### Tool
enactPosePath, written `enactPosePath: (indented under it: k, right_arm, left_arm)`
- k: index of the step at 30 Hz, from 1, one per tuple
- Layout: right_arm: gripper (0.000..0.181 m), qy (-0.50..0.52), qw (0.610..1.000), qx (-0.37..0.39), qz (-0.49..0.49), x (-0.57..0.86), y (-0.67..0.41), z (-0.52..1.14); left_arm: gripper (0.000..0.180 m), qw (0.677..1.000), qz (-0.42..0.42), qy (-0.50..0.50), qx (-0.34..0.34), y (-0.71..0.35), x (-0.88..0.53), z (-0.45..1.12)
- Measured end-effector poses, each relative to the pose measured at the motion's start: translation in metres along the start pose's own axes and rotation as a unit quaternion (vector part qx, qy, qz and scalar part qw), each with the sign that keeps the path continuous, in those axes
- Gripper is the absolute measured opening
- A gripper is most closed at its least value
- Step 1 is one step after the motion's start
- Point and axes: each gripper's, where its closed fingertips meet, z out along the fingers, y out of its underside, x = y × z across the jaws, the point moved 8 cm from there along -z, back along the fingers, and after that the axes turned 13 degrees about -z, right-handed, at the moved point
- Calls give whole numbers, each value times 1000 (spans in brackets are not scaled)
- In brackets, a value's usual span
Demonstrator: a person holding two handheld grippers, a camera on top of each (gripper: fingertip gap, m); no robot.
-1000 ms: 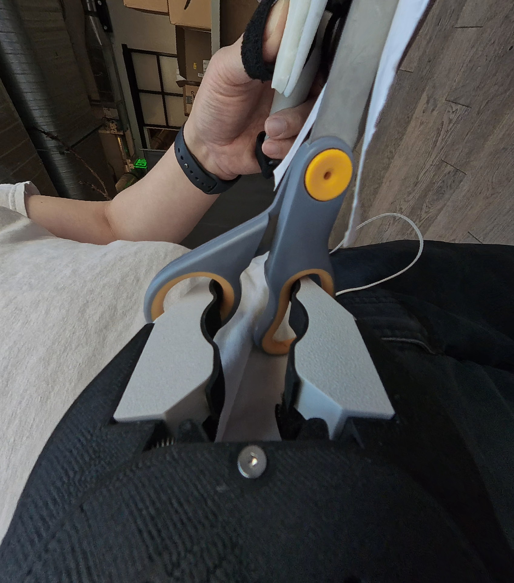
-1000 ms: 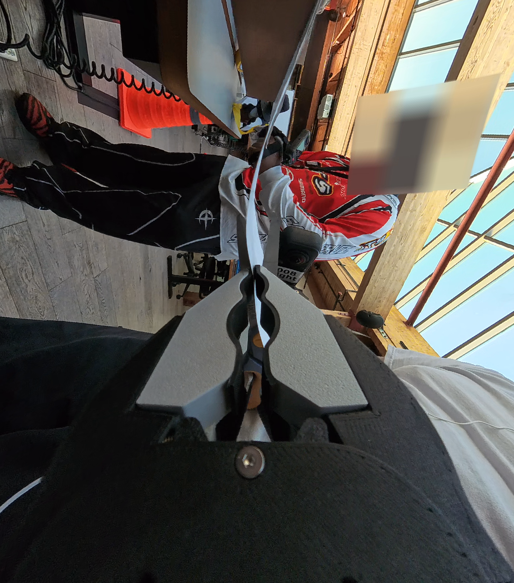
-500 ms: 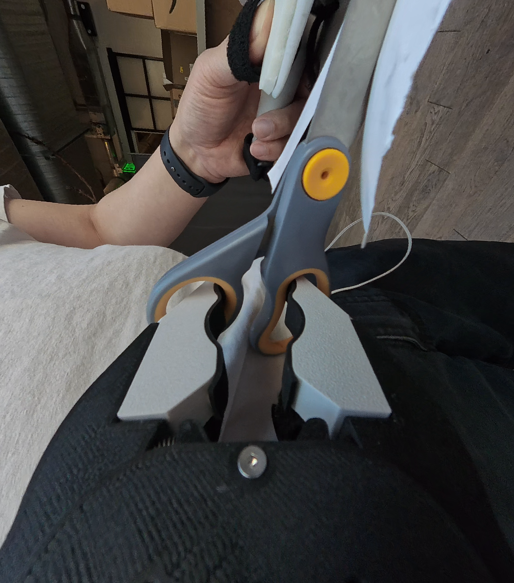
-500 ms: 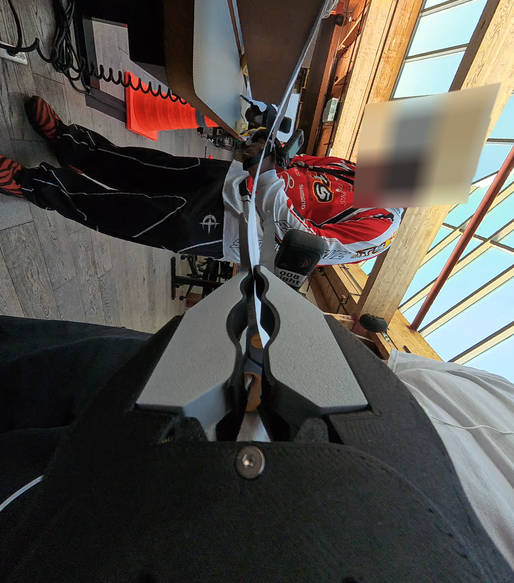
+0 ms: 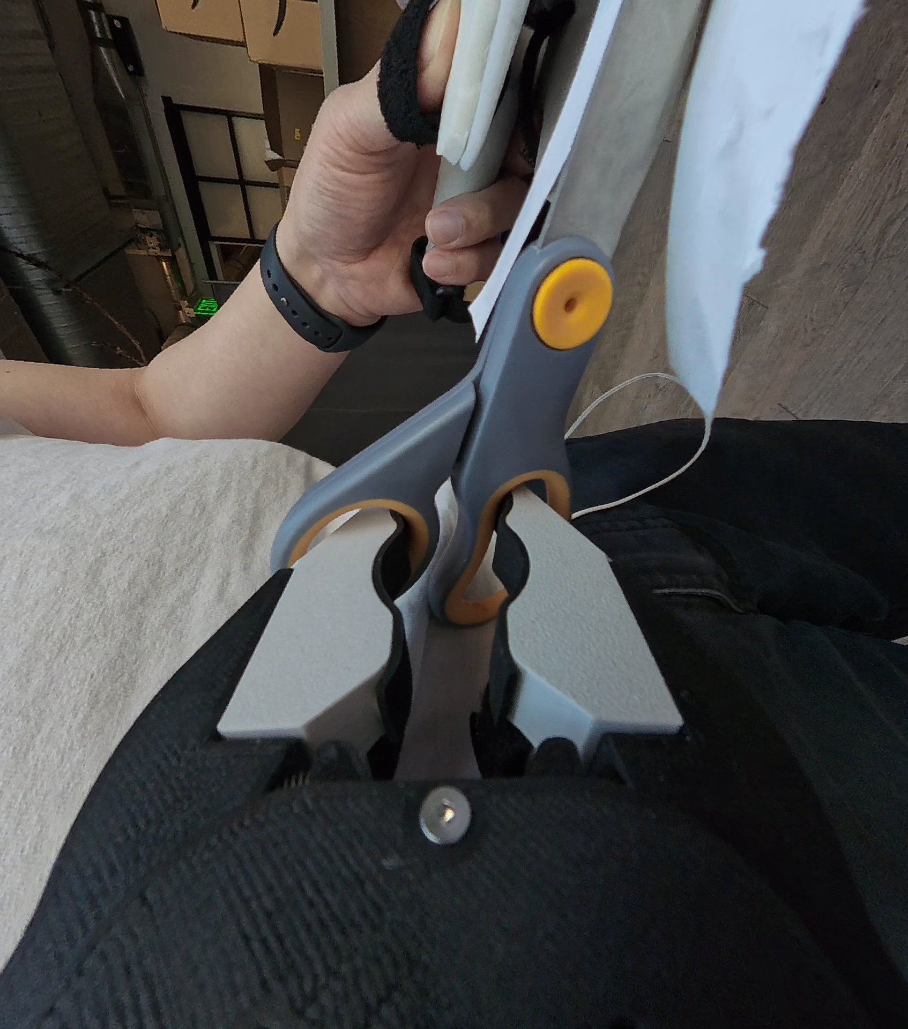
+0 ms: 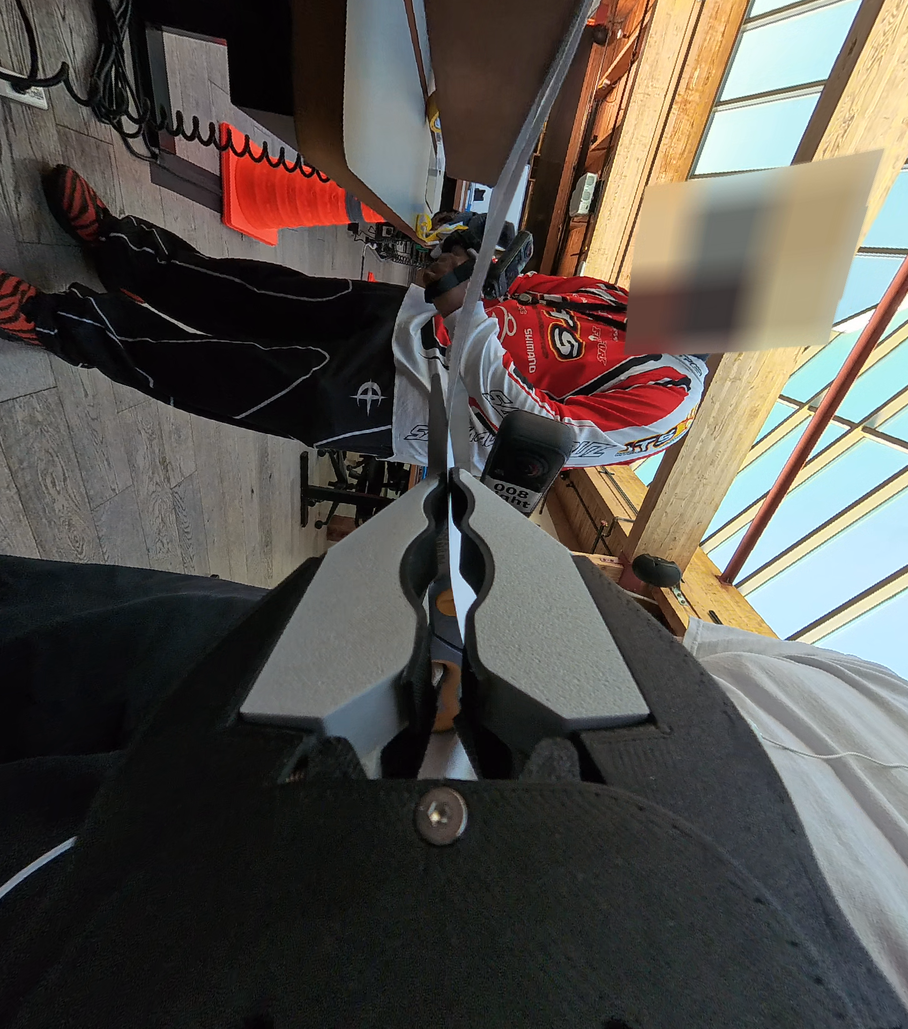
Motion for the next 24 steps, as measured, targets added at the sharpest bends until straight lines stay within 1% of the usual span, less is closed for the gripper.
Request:
enactPosePath:
  k: [6, 9, 14, 17, 24]
  right_arm:
    - [0, 3, 1000, -4, 4, 2, 0, -1]
    - [0, 5, 1000, -10, 7, 5, -1, -2]
    - [0, 12, 1000, -25, 4, 7, -2, -3]
    - [0, 4, 999, -51, 9, 9, 2, 1]
    - [0, -2, 998, -67, 10, 8, 4, 5]
  left_arm:
    - [26, 1000, -15, 2, 16, -2, -2, 4]
    - [28, 999, -14, -13, 31, -4, -4, 4]
    - [30, 999, -26, -17, 36, -5, -5, 4]
    - [37, 998, -35, -11, 48, -8, -6, 3]
    - [37, 999, -32, -5, 37, -8, -2, 3]
